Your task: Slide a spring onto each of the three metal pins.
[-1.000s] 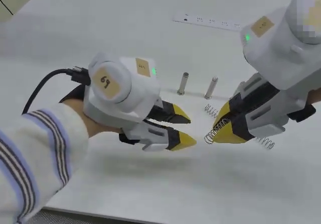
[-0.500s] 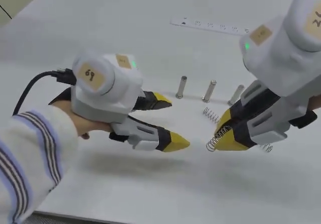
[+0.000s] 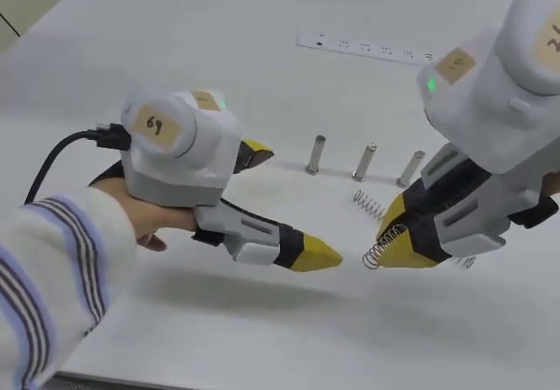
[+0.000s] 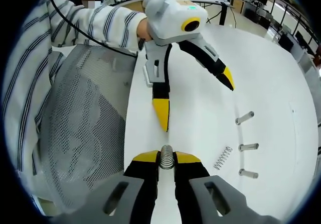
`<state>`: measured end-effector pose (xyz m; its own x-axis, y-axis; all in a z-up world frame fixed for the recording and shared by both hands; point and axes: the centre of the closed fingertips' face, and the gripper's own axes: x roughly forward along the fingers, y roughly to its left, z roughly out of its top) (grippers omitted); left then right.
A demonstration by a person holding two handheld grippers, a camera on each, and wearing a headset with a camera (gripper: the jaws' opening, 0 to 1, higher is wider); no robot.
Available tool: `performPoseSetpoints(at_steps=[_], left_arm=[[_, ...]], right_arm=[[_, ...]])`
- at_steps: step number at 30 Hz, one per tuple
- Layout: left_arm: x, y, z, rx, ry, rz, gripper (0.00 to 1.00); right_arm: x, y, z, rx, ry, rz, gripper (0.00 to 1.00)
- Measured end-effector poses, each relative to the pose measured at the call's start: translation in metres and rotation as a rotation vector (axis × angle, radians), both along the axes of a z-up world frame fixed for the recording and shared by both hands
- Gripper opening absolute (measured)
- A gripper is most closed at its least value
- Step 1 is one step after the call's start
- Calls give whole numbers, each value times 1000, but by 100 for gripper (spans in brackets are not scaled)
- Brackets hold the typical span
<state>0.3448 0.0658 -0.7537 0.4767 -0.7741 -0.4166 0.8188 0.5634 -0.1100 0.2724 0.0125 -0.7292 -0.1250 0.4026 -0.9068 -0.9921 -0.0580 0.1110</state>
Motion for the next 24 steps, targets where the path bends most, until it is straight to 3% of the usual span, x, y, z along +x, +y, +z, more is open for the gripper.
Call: performPoseSetpoints(at_steps=[6, 9, 16, 20, 24], left_arm=[[1, 5, -10, 62, -11, -3, 98], [2, 4, -10, 27, 28, 13, 98], [7, 2, -4, 19, 7, 22, 98], [7, 2, -4, 19, 12, 20, 98], [10, 3, -4, 21, 13, 27, 98]], right_arm=[[4, 1, 9, 12, 5, -14, 8], [8, 1, 12, 9, 4, -18, 8], [22, 0, 23, -4, -11, -52, 8], [32, -1, 28, -22, -25, -59, 8], [50, -1, 32, -49, -51, -55, 8]])
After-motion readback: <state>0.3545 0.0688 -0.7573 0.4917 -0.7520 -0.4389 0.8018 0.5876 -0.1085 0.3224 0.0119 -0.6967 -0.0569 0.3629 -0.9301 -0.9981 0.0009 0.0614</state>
